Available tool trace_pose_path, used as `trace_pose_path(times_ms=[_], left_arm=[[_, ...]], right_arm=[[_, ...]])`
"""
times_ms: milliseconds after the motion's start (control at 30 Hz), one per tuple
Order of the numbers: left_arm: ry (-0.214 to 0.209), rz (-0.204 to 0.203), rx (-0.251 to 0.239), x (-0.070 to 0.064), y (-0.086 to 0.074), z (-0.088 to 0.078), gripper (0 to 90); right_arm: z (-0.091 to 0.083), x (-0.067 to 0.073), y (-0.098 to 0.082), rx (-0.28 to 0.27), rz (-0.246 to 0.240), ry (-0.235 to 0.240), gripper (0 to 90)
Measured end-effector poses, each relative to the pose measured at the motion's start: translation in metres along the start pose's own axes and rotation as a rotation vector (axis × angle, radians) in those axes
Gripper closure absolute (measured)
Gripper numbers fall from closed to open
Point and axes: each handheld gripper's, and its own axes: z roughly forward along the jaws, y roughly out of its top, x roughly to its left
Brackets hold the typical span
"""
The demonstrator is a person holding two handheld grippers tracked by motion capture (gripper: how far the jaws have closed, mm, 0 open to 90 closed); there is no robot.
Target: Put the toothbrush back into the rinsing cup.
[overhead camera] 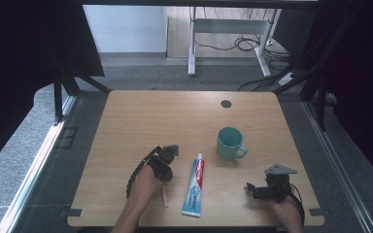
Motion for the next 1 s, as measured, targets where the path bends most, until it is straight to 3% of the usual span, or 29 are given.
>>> trace_pose_path(times_ms=[133, 300, 567, 600, 633, 700, 933, 1000], left_arm=[[-0.026, -0.011, -0.011, 0.005, -0.004, -0.001, 68.1], [-0.071, -0.036, -0.030, 0.007, -0.015, -0.007, 59.6], [-0.071, -0.030, 0.008, 0.006, -0.019, -0.001, 62.7], [-0.071, -0.030, 0.008, 0.006, -0.019, -0.001, 67.1], [-0.059, -0.014, 0.022, 0.006, -0.019, 0.001, 72.7], [-0.063, -0.002, 0.019, 0.009, -0.019, 0.002, 75.3], [-0.075, 0.044, 0.018, 0.011, -0.017, 0.002, 72.5], [-0.072, 0.059, 0.018, 0.011, -0.017, 0.002, 75.3]], right_arm=[[0.000, 0.000, 0.000, 0.000, 0.000, 0.000, 0.0], [0.000, 0.000, 0.000, 0.000, 0.000, 0.000, 0.0], [0.000, 0.000, 0.000, 0.000, 0.000, 0.000, 0.0], [0.000, 0.000, 0.000, 0.000, 0.000, 0.000, 0.0], [0.000, 0.000, 0.000, 0.000, 0.000, 0.000, 0.0], [0.000, 0.000, 0.000, 0.000, 0.000, 0.000, 0.0], [0.000, 0.000, 0.000, 0.000, 0.000, 0.000, 0.0], [0.000, 0.000, 0.000, 0.000, 0.000, 0.000, 0.0]])
